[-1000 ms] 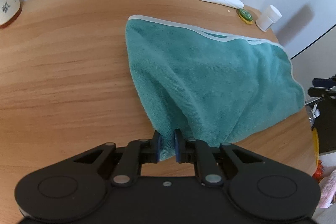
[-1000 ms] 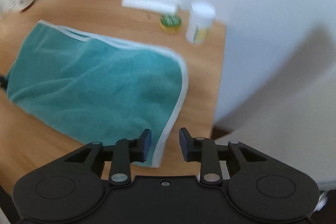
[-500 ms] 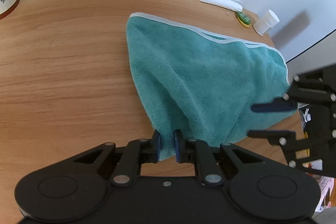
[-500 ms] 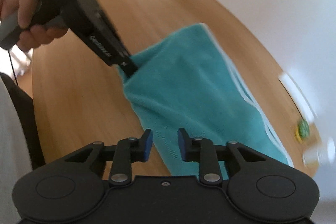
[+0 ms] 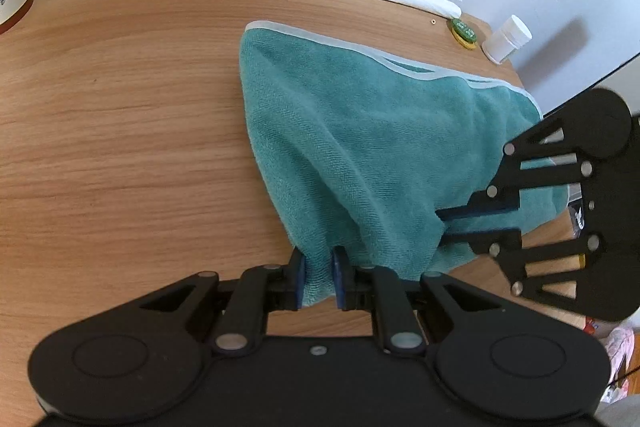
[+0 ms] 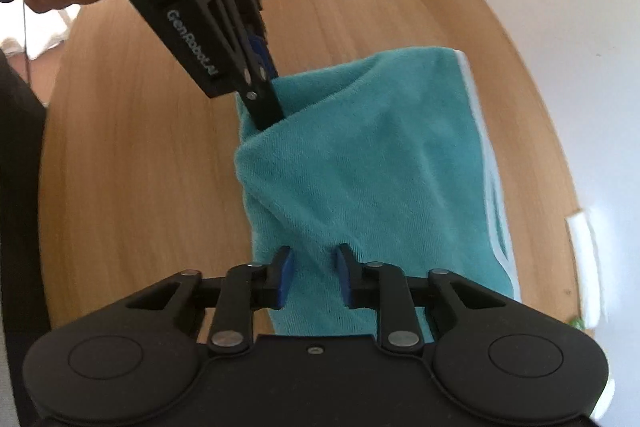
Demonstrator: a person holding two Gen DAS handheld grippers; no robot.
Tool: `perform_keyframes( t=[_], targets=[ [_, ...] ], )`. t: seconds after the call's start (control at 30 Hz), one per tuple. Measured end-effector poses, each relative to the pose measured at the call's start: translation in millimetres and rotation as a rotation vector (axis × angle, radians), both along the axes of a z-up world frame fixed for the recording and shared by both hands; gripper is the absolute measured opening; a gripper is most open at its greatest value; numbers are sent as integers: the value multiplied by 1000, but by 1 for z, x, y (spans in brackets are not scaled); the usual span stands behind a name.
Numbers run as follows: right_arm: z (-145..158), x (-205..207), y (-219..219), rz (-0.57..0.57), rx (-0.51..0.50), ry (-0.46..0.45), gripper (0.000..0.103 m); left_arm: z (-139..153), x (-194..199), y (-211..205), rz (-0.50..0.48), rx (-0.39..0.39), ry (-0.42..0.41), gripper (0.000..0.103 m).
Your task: Fold towel
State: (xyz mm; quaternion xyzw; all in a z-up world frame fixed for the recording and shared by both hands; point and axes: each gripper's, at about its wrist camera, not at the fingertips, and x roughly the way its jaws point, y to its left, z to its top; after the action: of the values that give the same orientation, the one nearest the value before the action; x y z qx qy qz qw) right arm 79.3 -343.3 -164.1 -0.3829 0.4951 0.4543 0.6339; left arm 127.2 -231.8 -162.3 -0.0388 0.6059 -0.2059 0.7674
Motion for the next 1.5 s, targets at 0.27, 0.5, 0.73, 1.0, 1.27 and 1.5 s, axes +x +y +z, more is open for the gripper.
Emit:
perform_keyframes(
  t=[0.27, 0.5, 0.73, 1.0, 1.27, 1.5],
  targets=[
    [3, 15, -8, 61, -20, 73, 4, 1, 2, -11, -86, 54, -13, 14],
    [1, 29, -14, 49, -56, 37, 4, 1, 6, -19, -152, 89, -6, 14],
    [8, 29, -7, -5, -51, -77, 9, -3, 15, -14, -105, 55, 51, 14],
    [44, -13, 2, -122, 102, 0, 39, 1, 16, -5, -79, 0, 51, 22],
    [-13, -38, 17, -97, 7, -76, 39, 8, -2, 1, -129, -33, 15, 42],
    [-27, -30, 13, -132, -9, -63, 38, 1, -2, -3, -158, -37, 20, 42]
  ],
)
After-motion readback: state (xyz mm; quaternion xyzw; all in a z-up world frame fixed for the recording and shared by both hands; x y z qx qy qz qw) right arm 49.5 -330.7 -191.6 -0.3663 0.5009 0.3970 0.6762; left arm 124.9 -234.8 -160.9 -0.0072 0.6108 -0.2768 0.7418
